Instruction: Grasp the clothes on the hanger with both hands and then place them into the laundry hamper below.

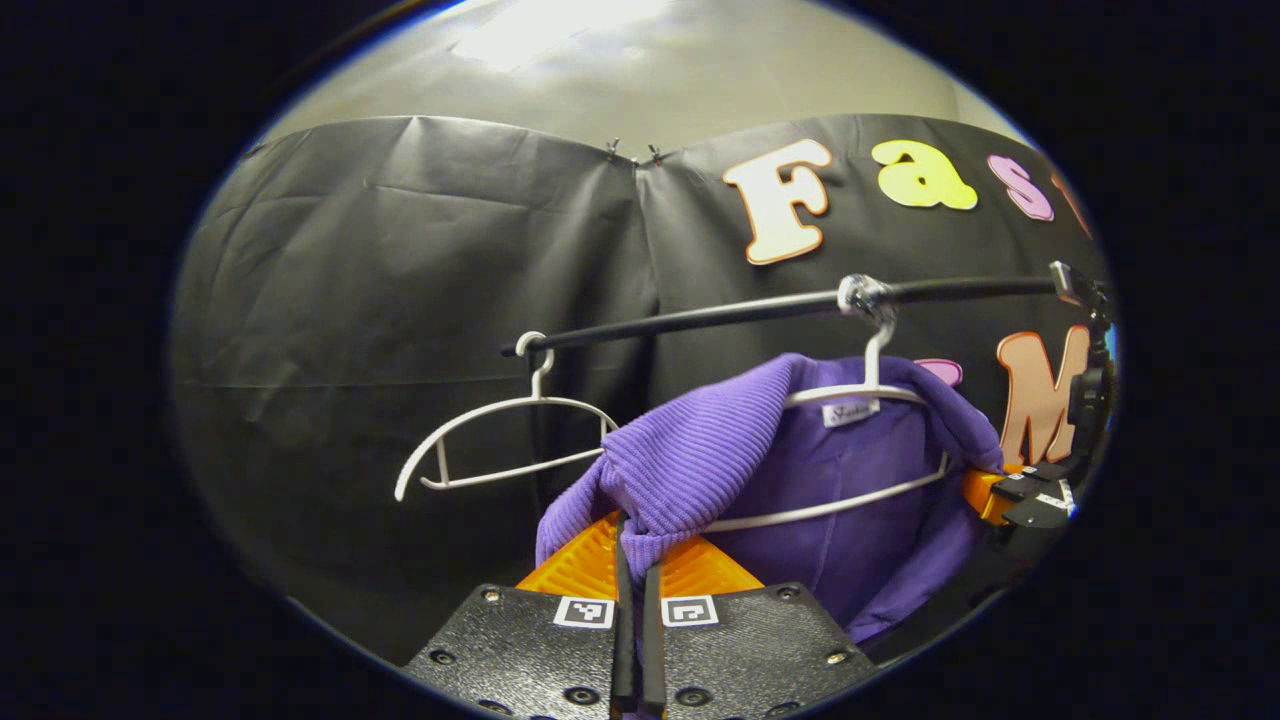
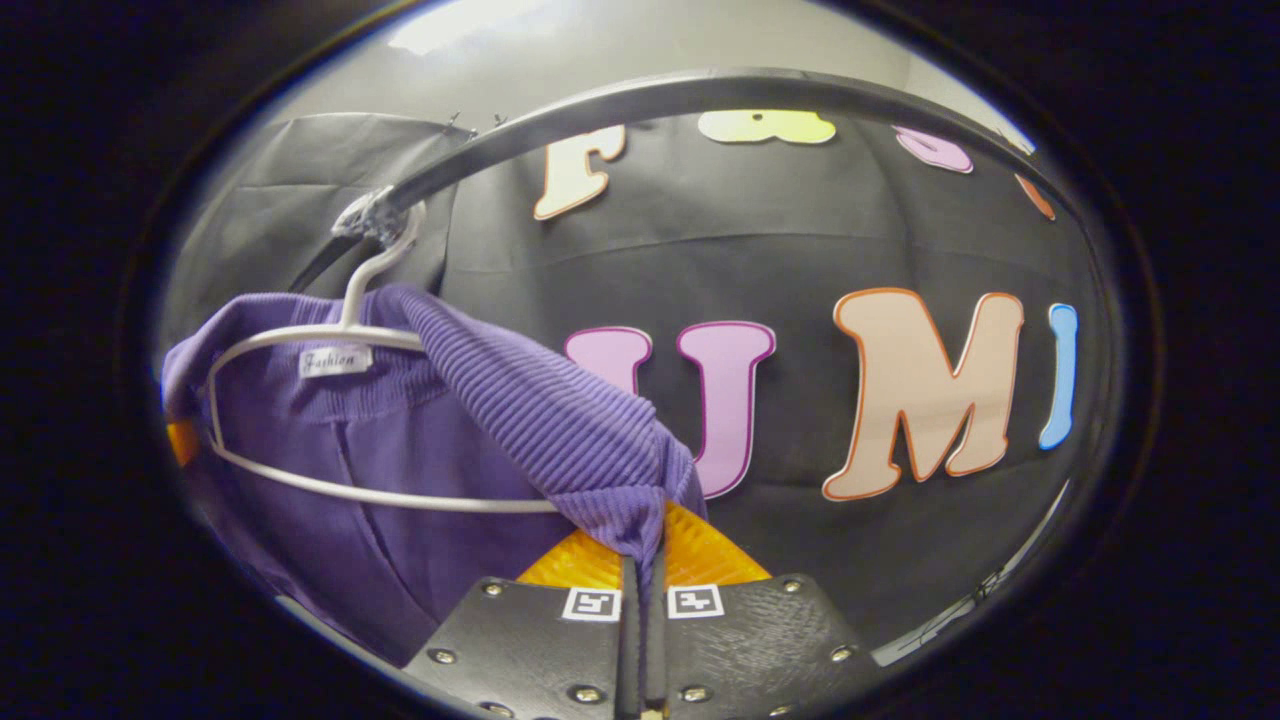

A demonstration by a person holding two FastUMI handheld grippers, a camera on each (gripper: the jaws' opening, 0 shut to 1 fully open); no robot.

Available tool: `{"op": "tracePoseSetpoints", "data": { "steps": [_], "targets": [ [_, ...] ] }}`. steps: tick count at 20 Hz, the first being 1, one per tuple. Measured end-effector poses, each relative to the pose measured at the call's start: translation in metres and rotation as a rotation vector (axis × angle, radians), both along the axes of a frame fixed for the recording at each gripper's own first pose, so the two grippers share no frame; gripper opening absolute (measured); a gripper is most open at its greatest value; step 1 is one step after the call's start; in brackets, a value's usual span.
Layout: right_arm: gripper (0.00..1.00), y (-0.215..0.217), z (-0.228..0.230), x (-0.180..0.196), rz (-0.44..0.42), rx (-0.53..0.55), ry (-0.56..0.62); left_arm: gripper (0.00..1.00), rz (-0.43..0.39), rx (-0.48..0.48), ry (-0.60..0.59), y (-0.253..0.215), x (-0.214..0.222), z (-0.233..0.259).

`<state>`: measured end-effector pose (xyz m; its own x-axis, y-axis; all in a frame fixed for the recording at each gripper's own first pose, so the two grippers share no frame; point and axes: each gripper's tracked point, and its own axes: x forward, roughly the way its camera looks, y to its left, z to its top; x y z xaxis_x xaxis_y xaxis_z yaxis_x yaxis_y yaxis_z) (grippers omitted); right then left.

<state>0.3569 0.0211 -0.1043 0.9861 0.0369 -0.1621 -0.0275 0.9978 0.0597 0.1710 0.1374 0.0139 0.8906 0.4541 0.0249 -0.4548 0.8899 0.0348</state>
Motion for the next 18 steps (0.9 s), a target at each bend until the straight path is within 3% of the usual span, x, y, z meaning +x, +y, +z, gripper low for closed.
{"op": "tracePoseSetpoints", "data": {
  "steps": [4, 9, 10, 12, 18],
  "targets": [
    [0.03, -0.008, 0.018, 0.005, -0.025, -0.027, -0.047, 0.00, 0.030, 0.022, -0.043, 0.016, -0.006, 0.027],
    [0.00, -0.009, 0.035, 0.012, -0.033, -0.022, -0.088, 0.00, 0.061, 0.069, -0.061, 0.039, -0.009, 0.047],
    [0.00, -0.009, 0.037, 0.013, -0.032, -0.019, -0.093, 0.06, 0.072, 0.080, -0.062, 0.047, -0.009, 0.049],
    [0.00, -0.006, 0.042, 0.014, -0.026, -0.020, -0.106, 0.04, 0.084, 0.091, -0.071, 0.058, -0.008, 0.054],
    [0.03, 0.002, 0.056, 0.020, -0.003, -0.035, -0.148, 0.03, 0.107, 0.126, -0.052, 0.090, -0.001, 0.038]
  ]
}}
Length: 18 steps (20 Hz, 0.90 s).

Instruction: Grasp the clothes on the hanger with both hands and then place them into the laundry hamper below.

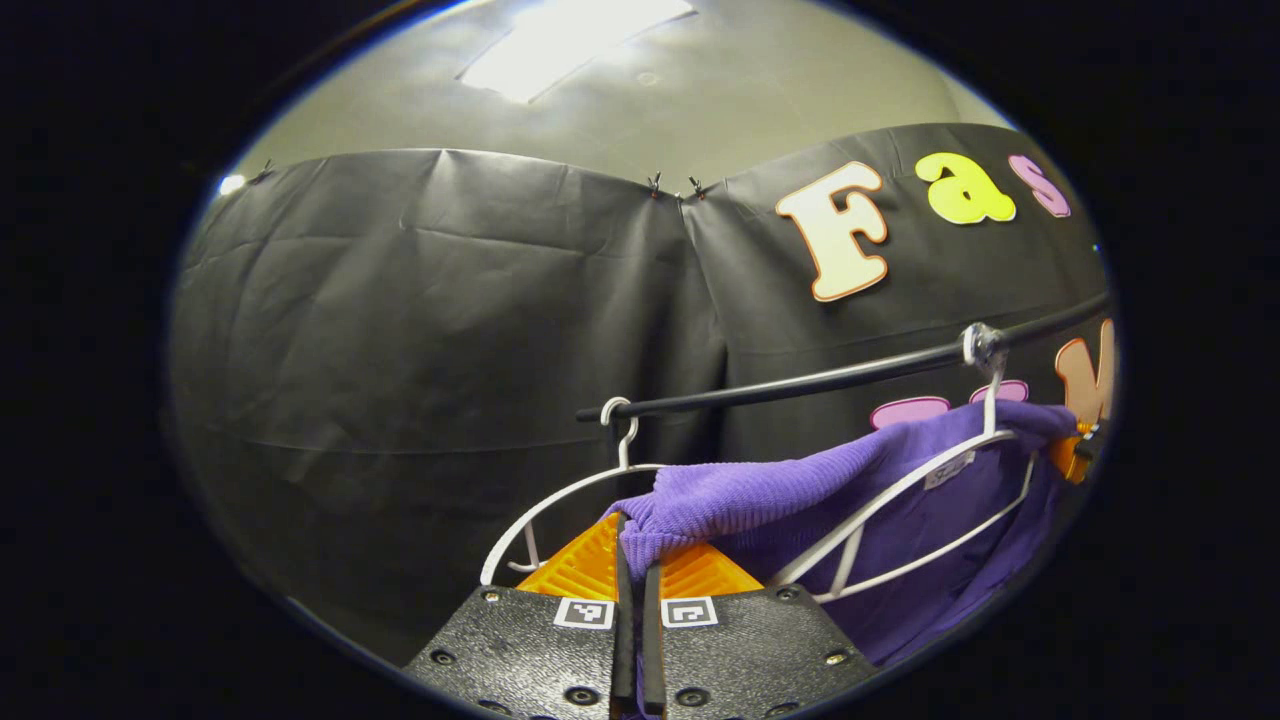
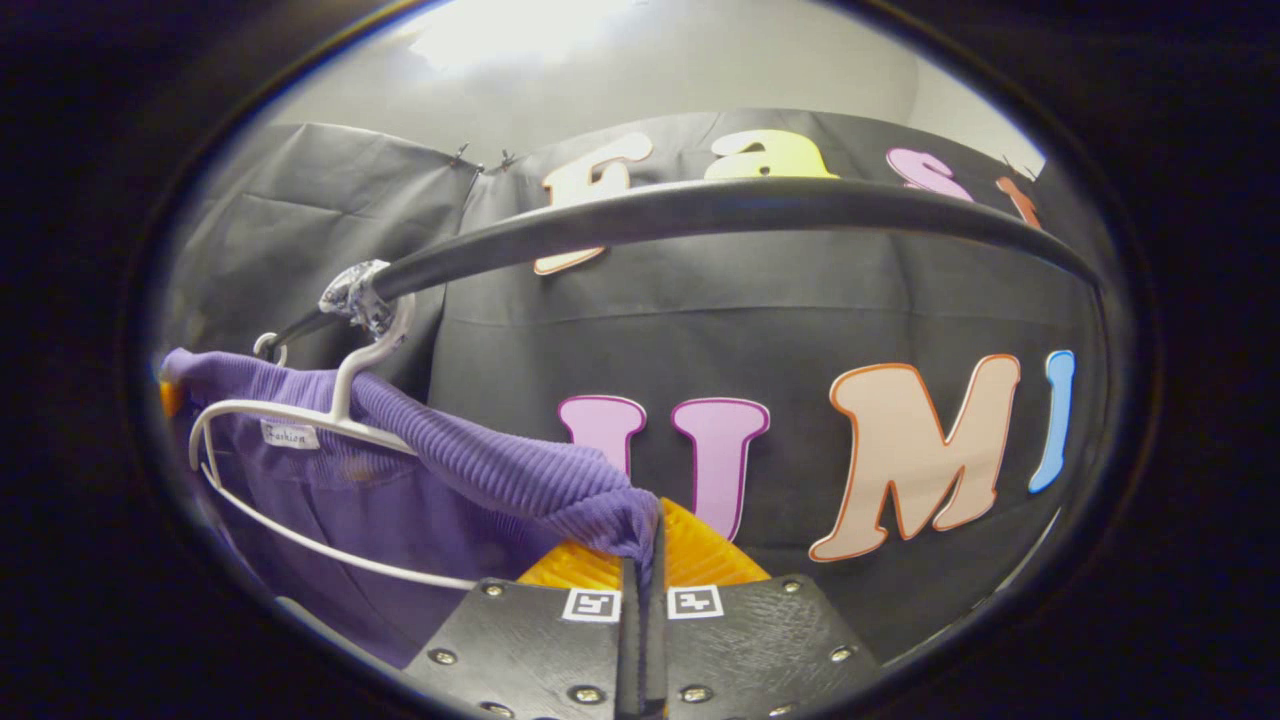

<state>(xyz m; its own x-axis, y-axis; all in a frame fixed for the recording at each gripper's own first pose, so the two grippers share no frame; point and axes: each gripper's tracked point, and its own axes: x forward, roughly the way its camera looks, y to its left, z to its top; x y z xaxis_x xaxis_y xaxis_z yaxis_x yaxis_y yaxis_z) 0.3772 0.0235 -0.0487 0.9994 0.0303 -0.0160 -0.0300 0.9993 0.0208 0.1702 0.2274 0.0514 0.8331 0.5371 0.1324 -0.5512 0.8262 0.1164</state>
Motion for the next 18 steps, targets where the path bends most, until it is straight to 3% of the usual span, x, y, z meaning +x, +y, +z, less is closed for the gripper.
{"op": "tracePoseSetpoints", "data": {
  "steps": [3, 8, 14, 18],
  "targets": [
    [0.03, 0.002, 0.004, 0.002, 0.003, -0.012, -0.013, 0.00, 0.002, 0.008, 0.026, 0.011, 0.004, -0.023],
    [0.03, 0.002, 0.011, 0.006, -0.001, -0.027, -0.036, 0.04, -0.017, -0.014, 0.056, 0.011, 0.014, -0.063],
    [0.00, -0.005, 0.014, 0.012, -0.029, -0.039, -0.060, 0.01, -0.036, -0.047, 0.087, -0.003, 0.022, -0.098],
    [0.03, -0.017, 0.018, 0.020, -0.062, -0.048, -0.083, 0.05, -0.063, -0.071, 0.111, -0.019, 0.031, -0.114]
  ]
}}
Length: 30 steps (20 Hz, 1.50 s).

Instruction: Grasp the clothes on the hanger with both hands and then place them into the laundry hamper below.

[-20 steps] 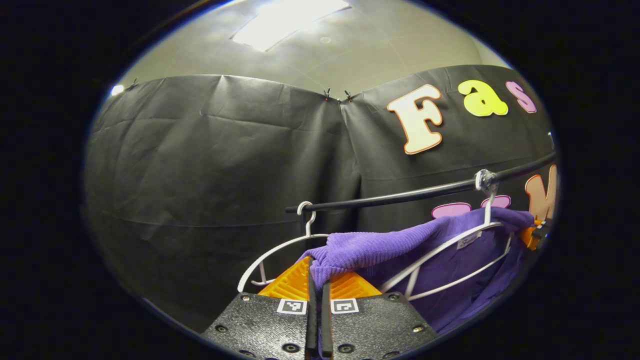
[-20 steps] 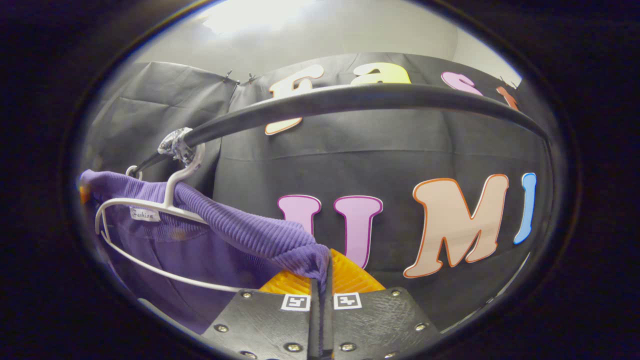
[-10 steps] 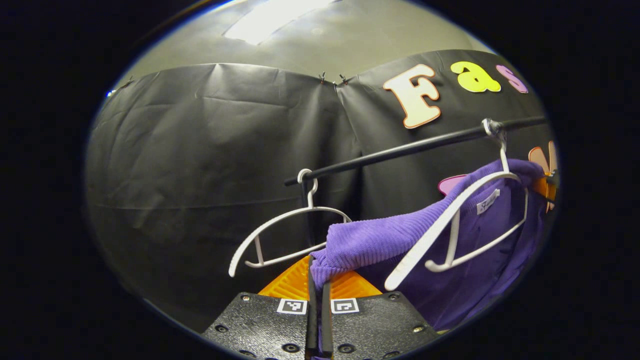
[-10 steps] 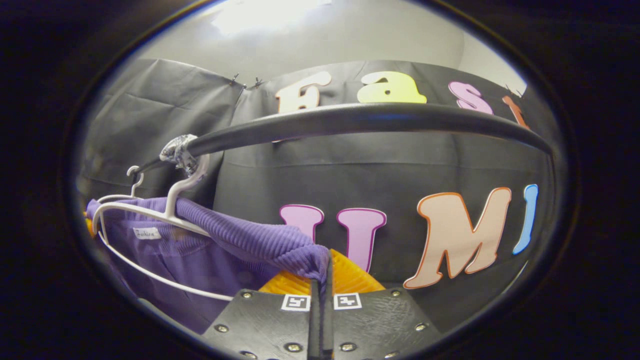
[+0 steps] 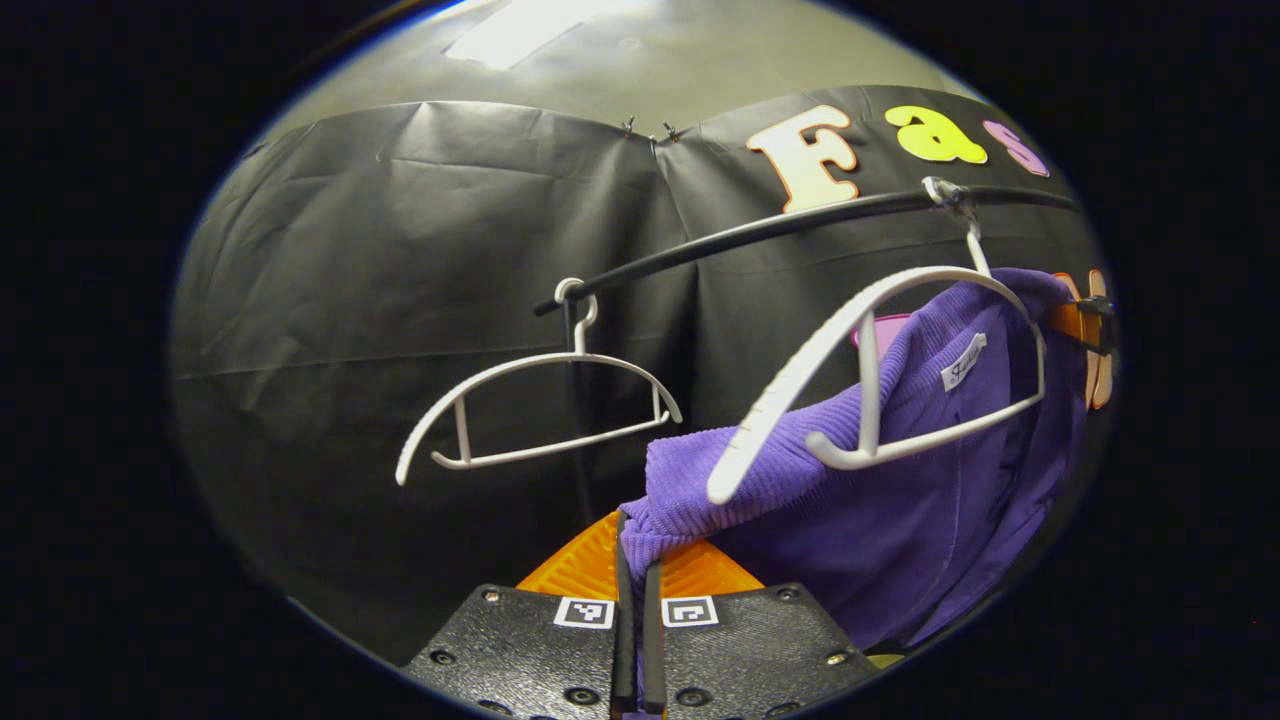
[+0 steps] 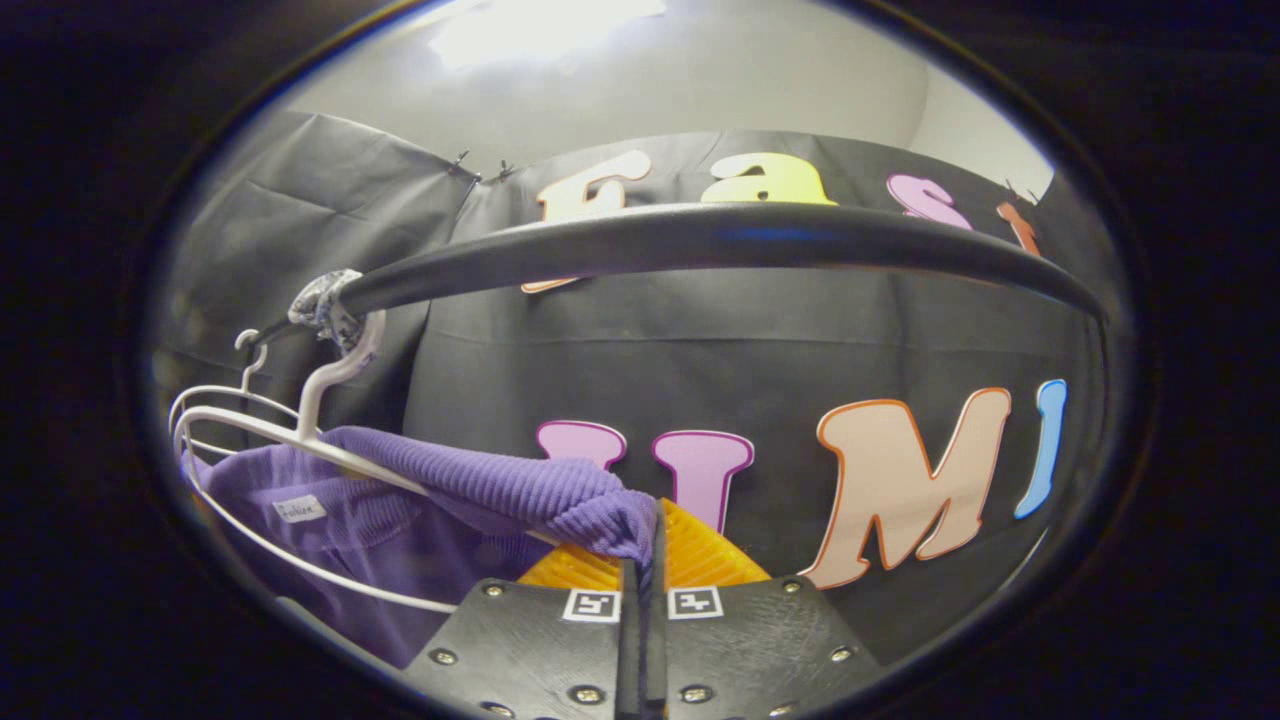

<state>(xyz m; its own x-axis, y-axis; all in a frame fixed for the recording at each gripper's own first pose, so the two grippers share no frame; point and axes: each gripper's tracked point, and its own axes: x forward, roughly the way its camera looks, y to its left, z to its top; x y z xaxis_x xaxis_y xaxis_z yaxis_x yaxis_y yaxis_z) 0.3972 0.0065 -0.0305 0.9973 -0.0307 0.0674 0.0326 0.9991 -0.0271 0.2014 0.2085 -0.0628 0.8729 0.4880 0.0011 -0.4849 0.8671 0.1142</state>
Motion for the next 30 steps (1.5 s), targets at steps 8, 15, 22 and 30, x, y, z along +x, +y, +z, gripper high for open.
{"op": "tracePoseSetpoints", "data": {
  "steps": [8, 15, 22, 30],
  "targets": [
    [0.03, -0.038, -0.016, 0.011, -0.083, -0.059, -0.004, 0.03, -0.062, -0.029, 0.022, -0.035, 0.018, -0.015],
    [0.03, -0.062, -0.056, 0.021, -0.115, -0.110, 0.055, 0.04, -0.097, -0.046, 0.051, -0.057, 0.026, -0.030],
    [0.03, -0.080, -0.116, 0.024, -0.142, -0.119, 0.182, 0.04, -0.132, -0.049, 0.094, -0.073, 0.033, -0.047],
    [0.02, -0.081, -0.162, -0.009, -0.118, -0.118, 0.277, 0.01, -0.158, -0.060, 0.145, -0.081, 0.031, -0.066]
  ]
}}
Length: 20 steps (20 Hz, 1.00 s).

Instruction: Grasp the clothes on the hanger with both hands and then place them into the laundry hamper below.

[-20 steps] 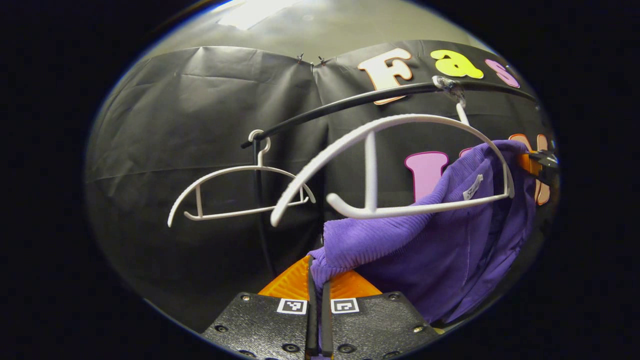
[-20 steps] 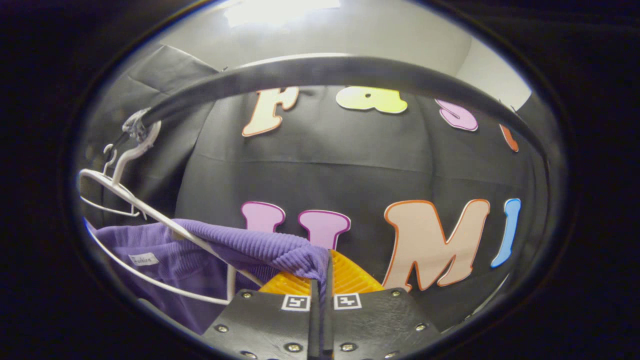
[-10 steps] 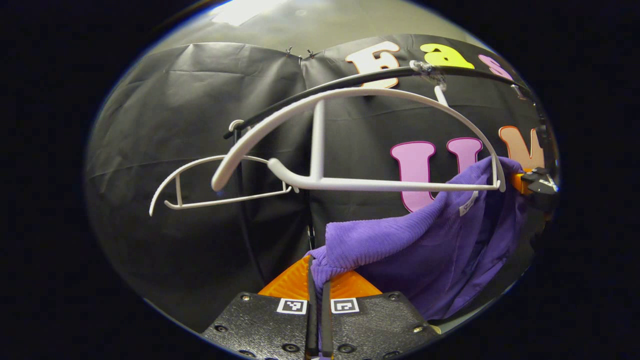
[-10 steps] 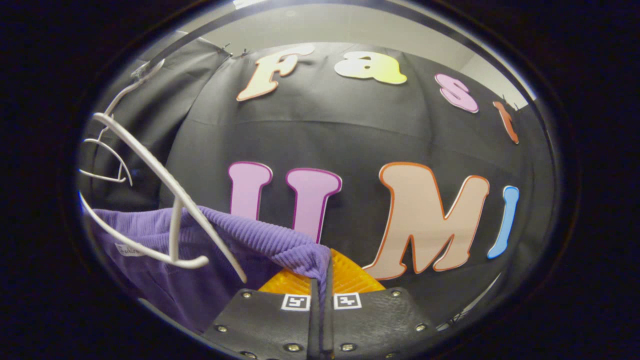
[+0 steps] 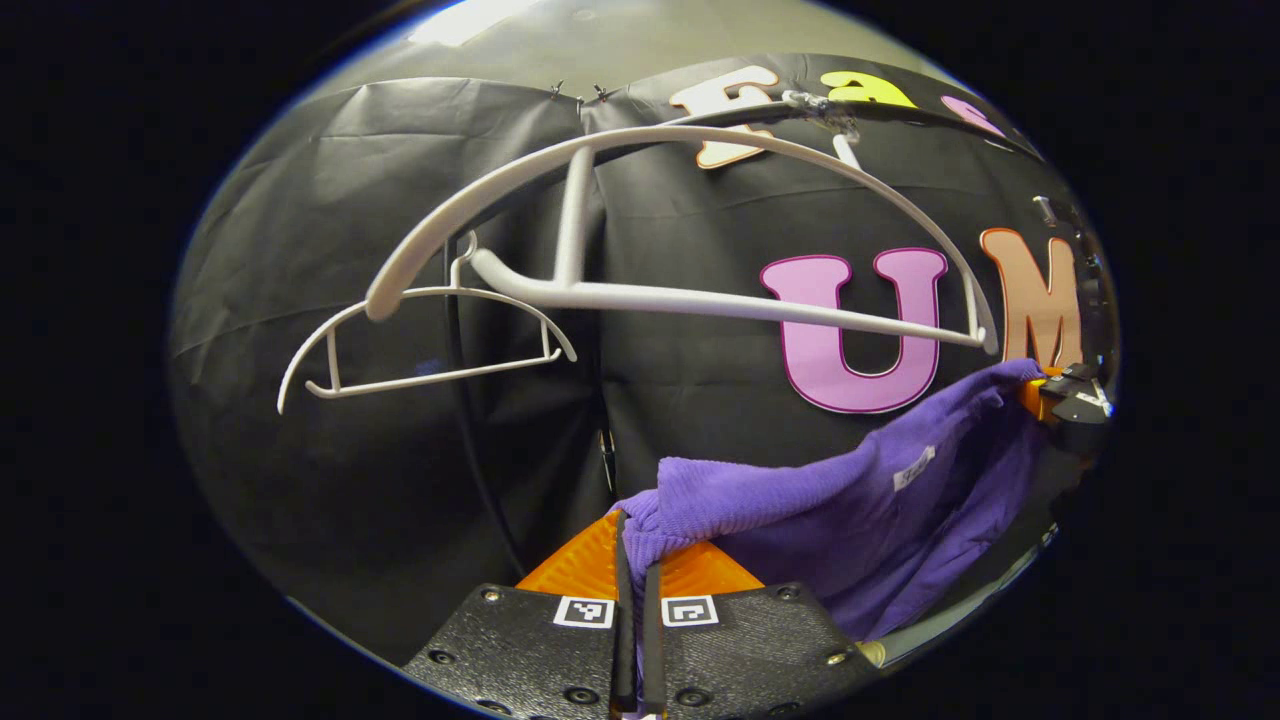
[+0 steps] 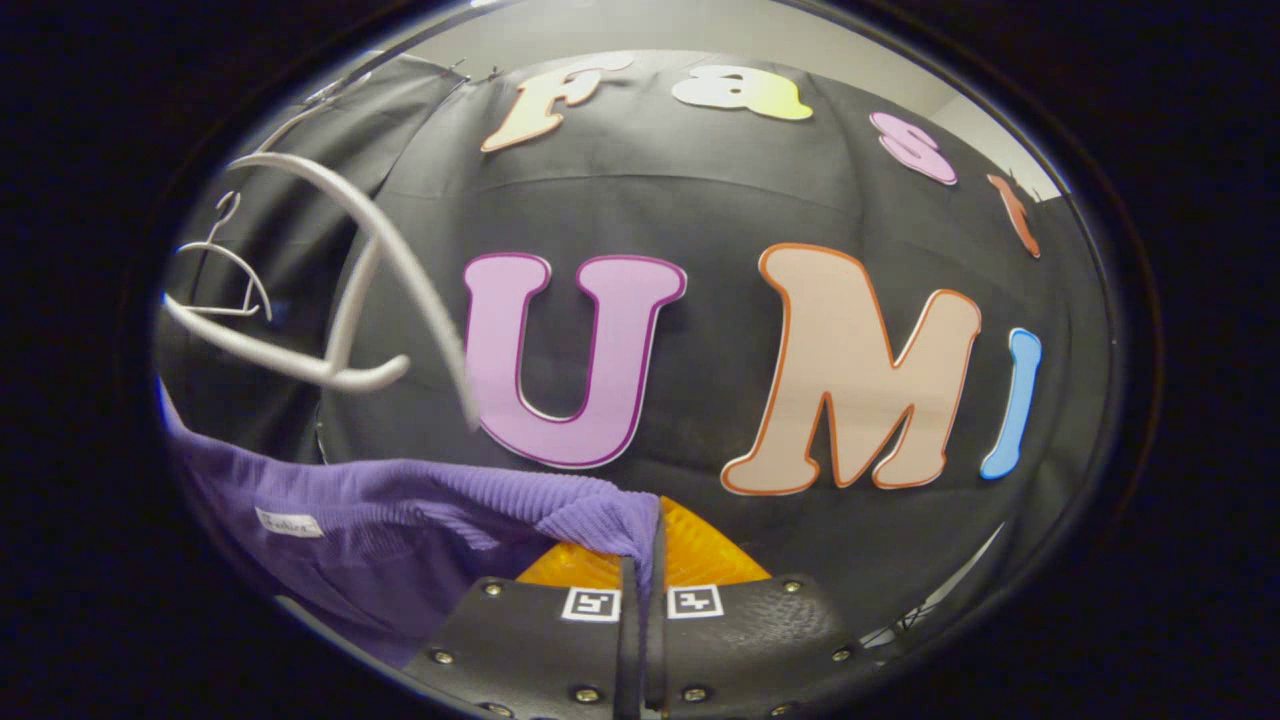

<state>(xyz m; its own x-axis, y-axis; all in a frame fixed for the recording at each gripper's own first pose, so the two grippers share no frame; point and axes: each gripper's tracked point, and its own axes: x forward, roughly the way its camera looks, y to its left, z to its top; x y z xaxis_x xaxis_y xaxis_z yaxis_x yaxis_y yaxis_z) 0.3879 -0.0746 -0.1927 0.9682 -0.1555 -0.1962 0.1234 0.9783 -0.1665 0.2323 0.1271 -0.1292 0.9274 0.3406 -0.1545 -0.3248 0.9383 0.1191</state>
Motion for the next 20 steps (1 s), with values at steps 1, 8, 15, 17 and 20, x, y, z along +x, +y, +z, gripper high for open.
{"op": "tracePoseSetpoints", "data": {
  "steps": [1, 8, 15, 17, 20],
  "targets": [
    [0.03, 0.002, -0.003, -0.005, 0.008, -0.003, 0.007, 0.01, -0.003, 0.000, 0.005, -0.001, -0.002, -0.001],
    [0.03, 0.040, -0.007, -0.037, 0.112, 0.037, 0.043, 0.01, -0.059, -0.012, 0.027, -0.024, 0.000, -0.009],
    [0.03, 0.097, -0.001, -0.064, 0.260, 0.117, 0.069, 0.05, -0.249, -0.103, 0.022, -0.086, 0.020, -0.014],
    [0.03, 0.106, -0.004, -0.070, 0.290, 0.127, 0.082, 0.03, -0.295, -0.149, 0.030, -0.100, 0.025, -0.019],
    [0.03, 0.116, -0.015, -0.077, 0.325, 0.131, 0.121, 0.05, -0.368, -0.243, 0.069, -0.121, 0.027, -0.036]
  ]
}}
